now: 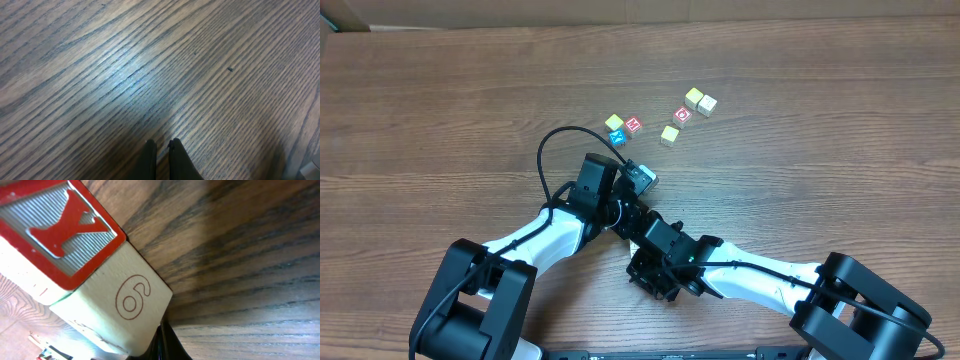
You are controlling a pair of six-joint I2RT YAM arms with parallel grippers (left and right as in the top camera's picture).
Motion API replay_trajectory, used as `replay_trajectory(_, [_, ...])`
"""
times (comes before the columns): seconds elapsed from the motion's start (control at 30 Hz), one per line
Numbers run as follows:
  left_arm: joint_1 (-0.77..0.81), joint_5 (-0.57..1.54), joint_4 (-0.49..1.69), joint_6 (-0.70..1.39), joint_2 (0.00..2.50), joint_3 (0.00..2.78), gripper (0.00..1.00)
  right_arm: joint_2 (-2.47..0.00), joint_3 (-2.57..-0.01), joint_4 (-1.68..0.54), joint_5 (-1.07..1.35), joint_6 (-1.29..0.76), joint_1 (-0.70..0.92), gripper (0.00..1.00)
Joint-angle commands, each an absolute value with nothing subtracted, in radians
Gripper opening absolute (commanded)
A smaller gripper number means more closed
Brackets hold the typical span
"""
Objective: Flip 5 blocks
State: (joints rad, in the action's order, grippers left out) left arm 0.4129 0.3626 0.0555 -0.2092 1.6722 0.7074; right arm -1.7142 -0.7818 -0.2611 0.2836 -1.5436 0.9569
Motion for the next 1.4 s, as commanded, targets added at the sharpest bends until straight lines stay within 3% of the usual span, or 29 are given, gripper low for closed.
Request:
replay_trajectory(0.0, [0.432, 0.356, 0.074, -0.201, 1.700, 0.685, 0.04, -1.729, -0.786, -0.275, 0.224, -1.546, 0.943, 0.04])
replay_trajectory(1.37, [0.432, 0.356, 0.074, -0.194, 1.700, 0.685, 0.04, -1.728, -0.786, -0.297, 0.225, -1.580, 0.987, 0.04])
